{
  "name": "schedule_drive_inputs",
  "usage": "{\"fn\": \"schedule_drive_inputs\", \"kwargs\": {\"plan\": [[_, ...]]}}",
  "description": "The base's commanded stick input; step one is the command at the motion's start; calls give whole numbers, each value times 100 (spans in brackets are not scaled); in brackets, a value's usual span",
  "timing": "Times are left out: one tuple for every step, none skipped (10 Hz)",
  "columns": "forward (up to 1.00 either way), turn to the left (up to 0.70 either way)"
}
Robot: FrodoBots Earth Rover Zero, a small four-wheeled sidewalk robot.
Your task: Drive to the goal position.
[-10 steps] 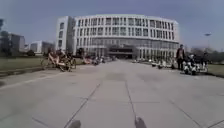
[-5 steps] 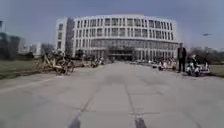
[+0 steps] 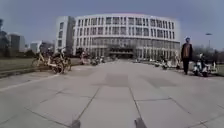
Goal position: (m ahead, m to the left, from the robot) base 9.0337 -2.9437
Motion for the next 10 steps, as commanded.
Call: {"fn": "schedule_drive_inputs", "kwargs": {"plan": [[85,-30],[85,-31],[85,-31],[85,-32],[85,-31],[85,-23],[85,-14],[85,-6],[85,1],[85,1]]}}
